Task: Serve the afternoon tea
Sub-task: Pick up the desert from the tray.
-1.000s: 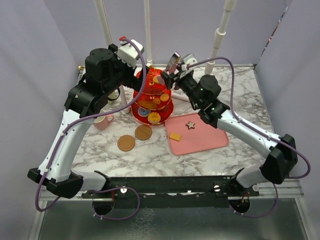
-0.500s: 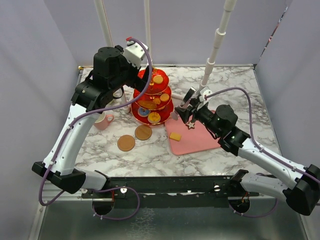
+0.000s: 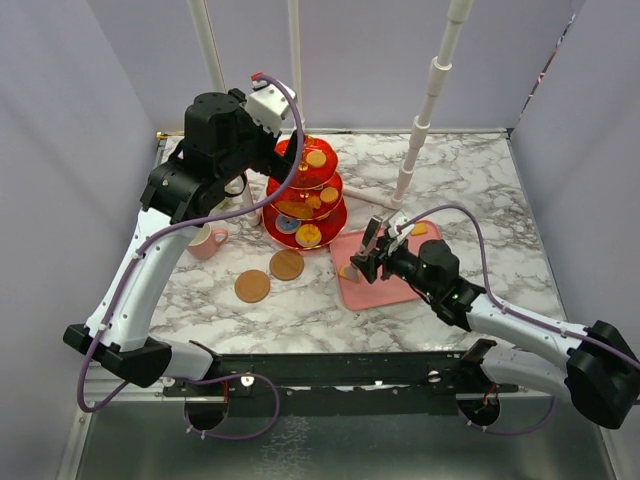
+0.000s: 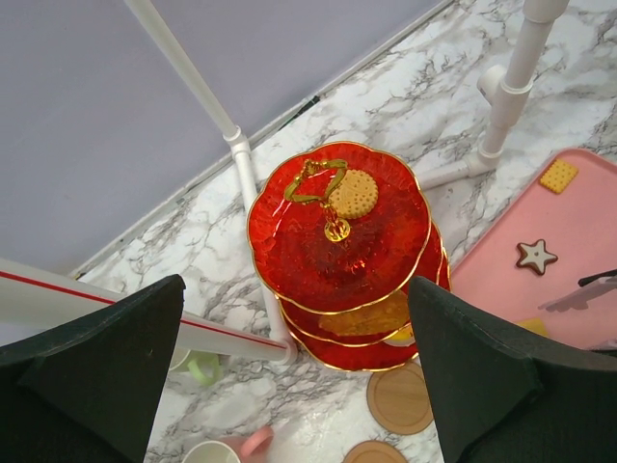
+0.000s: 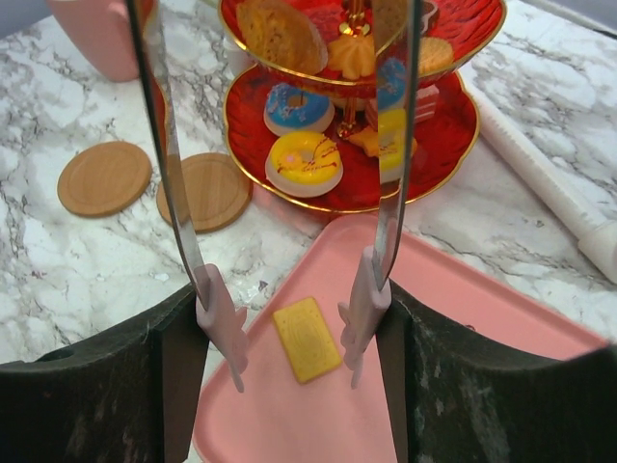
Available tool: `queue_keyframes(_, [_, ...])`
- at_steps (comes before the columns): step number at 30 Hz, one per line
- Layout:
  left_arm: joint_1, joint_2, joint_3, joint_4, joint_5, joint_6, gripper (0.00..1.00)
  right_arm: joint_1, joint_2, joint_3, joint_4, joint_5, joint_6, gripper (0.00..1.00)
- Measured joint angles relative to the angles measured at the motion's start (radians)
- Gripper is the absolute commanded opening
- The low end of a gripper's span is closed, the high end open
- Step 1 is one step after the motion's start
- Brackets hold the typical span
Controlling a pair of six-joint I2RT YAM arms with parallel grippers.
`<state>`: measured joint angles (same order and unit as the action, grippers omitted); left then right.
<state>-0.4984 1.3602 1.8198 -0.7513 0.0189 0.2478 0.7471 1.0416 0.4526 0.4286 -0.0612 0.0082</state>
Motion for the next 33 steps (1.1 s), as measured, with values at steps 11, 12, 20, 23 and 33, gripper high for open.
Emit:
queue_keyframes(11, [0.000, 0.000, 0.022, -0.006, 0.000, 0.003, 0.99, 0.000, 0.132, -0.048, 0.187, -0.019, -0.035, 0.65])
queue_keyframes(12, [0.000, 0.000, 0.022, -0.007, 0.000, 0.003, 0.99, 0.000, 0.143, -0.054, 0.207, -0.019, -0.036, 0.66])
queue_keyframes(20, [0.000, 0.000, 0.022, -0.008, 0.000, 0.005, 0.99, 0.000, 0.240, -0.089, 0.323, -0.024, -0.049, 0.66])
queue_keyframes(23, [0.000, 0.000, 0.022, -0.008, 0.000, 0.005, 0.99, 0.000, 0.263, -0.095, 0.356, -0.028, -0.051, 0.66])
queue_keyframes(33, [0.000, 0.000, 0.035, -0.017, 0.000, 0.004, 0.99, 0.000, 0.343, -0.114, 0.458, -0.031, -0.054, 0.67])
